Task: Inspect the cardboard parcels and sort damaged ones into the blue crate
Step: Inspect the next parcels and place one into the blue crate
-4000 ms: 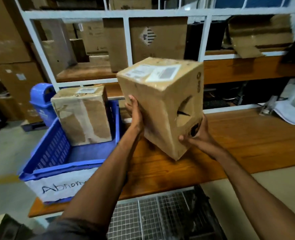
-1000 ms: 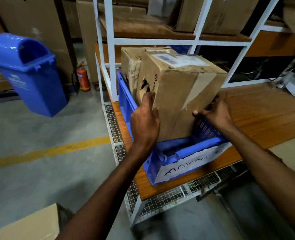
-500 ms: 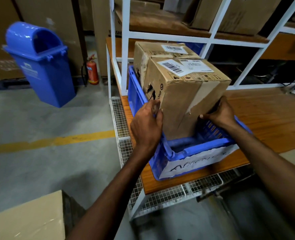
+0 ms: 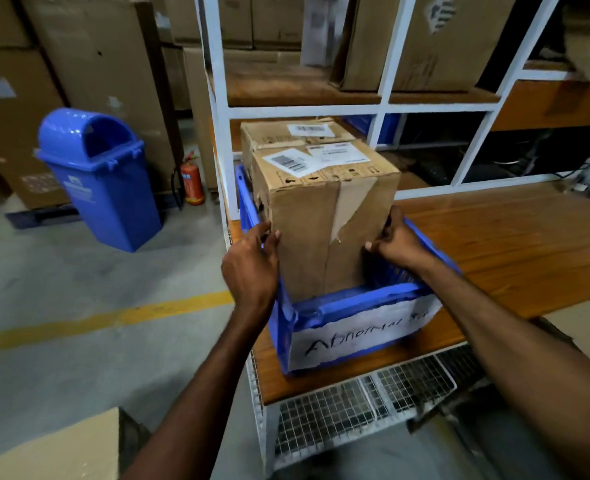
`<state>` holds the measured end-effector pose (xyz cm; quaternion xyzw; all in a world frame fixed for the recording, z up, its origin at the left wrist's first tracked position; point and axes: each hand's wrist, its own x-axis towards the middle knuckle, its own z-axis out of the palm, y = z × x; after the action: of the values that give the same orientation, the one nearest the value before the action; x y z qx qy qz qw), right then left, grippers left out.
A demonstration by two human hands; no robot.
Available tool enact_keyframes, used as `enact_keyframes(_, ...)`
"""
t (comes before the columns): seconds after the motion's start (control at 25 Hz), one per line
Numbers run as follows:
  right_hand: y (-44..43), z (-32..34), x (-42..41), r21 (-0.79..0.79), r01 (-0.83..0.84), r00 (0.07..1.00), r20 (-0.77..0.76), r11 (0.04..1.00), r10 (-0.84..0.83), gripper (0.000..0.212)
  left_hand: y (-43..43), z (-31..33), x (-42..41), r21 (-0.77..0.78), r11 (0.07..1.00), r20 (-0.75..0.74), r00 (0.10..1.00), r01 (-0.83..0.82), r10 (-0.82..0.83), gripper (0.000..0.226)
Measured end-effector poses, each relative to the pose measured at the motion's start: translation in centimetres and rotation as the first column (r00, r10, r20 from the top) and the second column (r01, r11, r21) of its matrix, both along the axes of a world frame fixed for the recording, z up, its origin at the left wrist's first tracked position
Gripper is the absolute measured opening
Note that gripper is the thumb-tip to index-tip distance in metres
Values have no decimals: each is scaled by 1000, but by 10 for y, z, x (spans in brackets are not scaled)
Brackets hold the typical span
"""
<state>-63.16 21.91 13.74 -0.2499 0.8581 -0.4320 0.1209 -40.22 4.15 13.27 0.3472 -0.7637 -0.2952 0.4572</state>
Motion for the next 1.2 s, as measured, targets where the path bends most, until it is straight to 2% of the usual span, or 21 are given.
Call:
enact_keyframes(0.12,0,-7,-14,78,-20,999,-26,997,22,99,0,2,4,9,1000,38,999,11,-11,33)
enact_keyframes(0.2,1,17,4,146,-14,1000,6,989,14,78,-4,14,-1,52,997,111,992,57,-62,52)
enact_keyframes(0.28,0,22,4,255,-40,994,113,966,11,58,-14,25,-10,60,991,210,969,124,-134,66)
enact_keyframes(0.4,-4,19,-11,343,-57,996,81,938,31,47,-27,31,-17,-3,982,260,948,190,-183,66)
enact_keyframes(0.56,-6,5,-21,305,-66,994,100,950,37,38,-19,26,-16,-42,994,246,965,101,-88,58)
enact_keyframes(0.68,-6,-2,-22,261,-88,990,130,961,56,37,-12,23,-18,3,999,214,976,48,-47,52)
enact_keyframes(0.88,6,5,-23,112,-151,952,285,982,114,36,-7,29,-16,78,994,297,949,82,-102,40)
enact_keyframes(1.0,11,14,-16,166,-187,967,204,968,152,38,4,32,-12,26,999,339,939,46,-52,35)
enact_keyframes(1.08,13,20,-13,194,-245,951,238,950,196,45,13,32,-12,-35,999,350,936,-10,22,33)
enact_keyframes(1.16,14,26,-7,245,-257,951,238,935,199,56,24,39,-13,-27,998,361,930,-57,63,39)
enact_keyframes(1.2,14,28,-5,260,-206,969,186,943,161,66,30,43,-12,-23,997,356,931,-72,76,48)
